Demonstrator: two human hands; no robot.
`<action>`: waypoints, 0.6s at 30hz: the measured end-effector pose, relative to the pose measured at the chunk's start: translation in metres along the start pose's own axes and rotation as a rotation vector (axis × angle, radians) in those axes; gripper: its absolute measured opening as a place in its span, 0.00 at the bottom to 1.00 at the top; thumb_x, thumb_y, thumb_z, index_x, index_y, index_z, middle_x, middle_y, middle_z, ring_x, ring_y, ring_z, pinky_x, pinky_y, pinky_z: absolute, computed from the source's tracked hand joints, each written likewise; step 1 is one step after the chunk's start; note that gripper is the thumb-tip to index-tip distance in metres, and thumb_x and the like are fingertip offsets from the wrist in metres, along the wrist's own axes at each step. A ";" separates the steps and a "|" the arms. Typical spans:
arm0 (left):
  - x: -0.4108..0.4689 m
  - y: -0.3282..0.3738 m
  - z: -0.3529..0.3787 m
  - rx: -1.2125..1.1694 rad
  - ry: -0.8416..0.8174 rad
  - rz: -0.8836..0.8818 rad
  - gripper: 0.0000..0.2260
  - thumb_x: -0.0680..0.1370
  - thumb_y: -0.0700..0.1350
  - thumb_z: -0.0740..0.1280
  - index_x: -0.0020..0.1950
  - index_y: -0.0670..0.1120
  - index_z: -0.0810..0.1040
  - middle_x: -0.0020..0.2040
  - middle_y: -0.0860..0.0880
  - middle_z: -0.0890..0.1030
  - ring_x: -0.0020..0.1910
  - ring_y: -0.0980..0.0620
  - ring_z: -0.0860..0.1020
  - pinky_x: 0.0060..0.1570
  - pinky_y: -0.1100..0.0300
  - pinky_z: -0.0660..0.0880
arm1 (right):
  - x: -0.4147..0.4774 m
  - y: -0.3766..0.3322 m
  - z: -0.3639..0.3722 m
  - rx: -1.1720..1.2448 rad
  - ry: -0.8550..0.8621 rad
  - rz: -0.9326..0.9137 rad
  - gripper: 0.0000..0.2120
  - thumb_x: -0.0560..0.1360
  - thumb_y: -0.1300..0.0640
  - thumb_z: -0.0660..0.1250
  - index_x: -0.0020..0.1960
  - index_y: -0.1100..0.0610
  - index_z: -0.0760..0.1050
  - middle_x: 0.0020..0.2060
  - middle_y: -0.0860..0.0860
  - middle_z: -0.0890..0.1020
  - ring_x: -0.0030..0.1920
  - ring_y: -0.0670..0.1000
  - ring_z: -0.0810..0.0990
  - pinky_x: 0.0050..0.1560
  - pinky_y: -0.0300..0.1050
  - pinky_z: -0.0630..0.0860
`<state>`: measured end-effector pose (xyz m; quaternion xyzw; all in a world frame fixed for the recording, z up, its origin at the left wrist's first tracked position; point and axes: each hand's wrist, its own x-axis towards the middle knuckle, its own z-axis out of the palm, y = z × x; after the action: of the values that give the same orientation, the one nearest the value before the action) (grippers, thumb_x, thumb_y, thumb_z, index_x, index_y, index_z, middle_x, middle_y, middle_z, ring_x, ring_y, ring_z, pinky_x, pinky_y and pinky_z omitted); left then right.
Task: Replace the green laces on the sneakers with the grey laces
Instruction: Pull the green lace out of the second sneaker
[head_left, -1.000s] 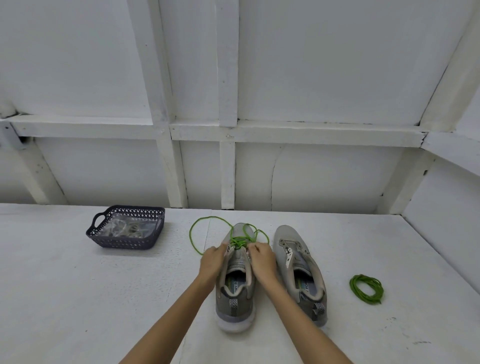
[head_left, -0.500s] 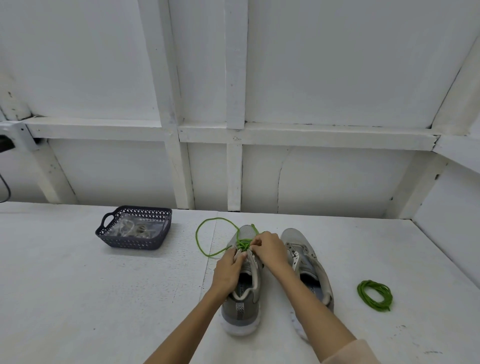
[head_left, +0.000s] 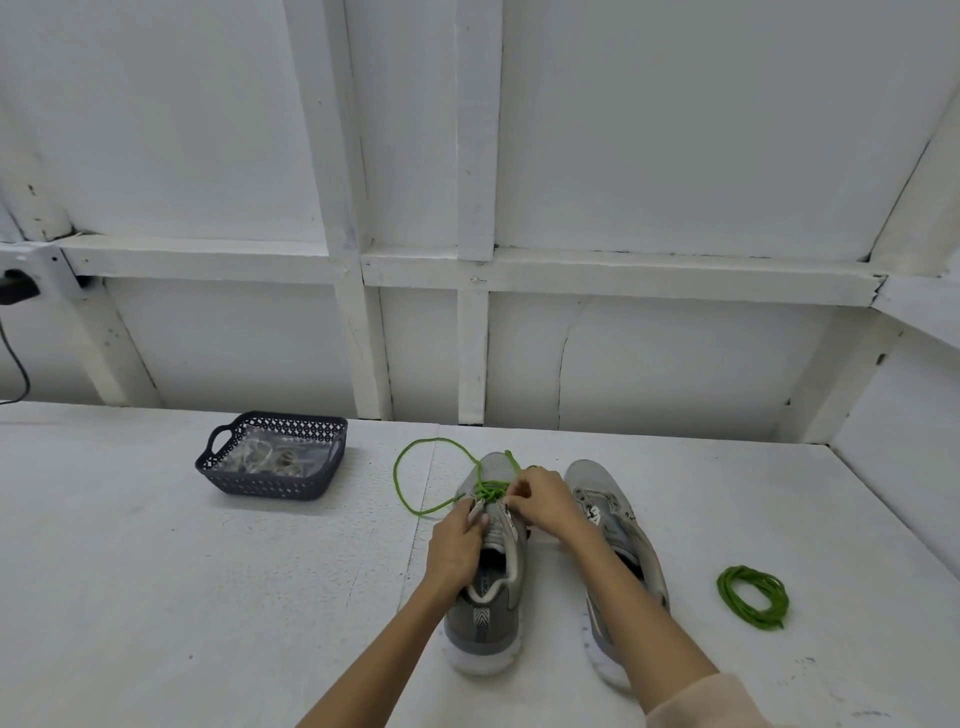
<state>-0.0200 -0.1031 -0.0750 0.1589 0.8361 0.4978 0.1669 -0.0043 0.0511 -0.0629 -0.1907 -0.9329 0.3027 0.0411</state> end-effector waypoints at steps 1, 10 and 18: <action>0.000 0.000 0.000 0.004 0.005 0.001 0.18 0.82 0.44 0.60 0.73 0.43 0.68 0.70 0.43 0.72 0.69 0.45 0.70 0.62 0.59 0.65 | -0.001 0.003 -0.002 0.029 -0.014 -0.010 0.04 0.74 0.60 0.71 0.45 0.60 0.82 0.44 0.56 0.84 0.43 0.50 0.79 0.45 0.42 0.73; -0.001 0.001 0.001 0.009 0.020 0.010 0.17 0.82 0.43 0.60 0.72 0.42 0.69 0.70 0.43 0.72 0.69 0.45 0.70 0.61 0.60 0.66 | -0.006 0.003 0.001 -0.001 0.041 -0.078 0.02 0.74 0.58 0.67 0.44 0.56 0.79 0.40 0.51 0.80 0.42 0.50 0.76 0.40 0.43 0.70; -0.002 0.002 0.001 -0.002 0.023 0.001 0.18 0.82 0.43 0.60 0.72 0.42 0.68 0.71 0.43 0.71 0.69 0.45 0.69 0.63 0.60 0.65 | -0.007 0.001 0.005 0.172 0.088 0.055 0.07 0.75 0.56 0.63 0.40 0.55 0.69 0.39 0.55 0.79 0.41 0.58 0.78 0.42 0.51 0.76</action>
<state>-0.0178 -0.1022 -0.0735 0.1536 0.8373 0.5007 0.1572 0.0010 0.0463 -0.0672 -0.2249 -0.8952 0.3740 0.0898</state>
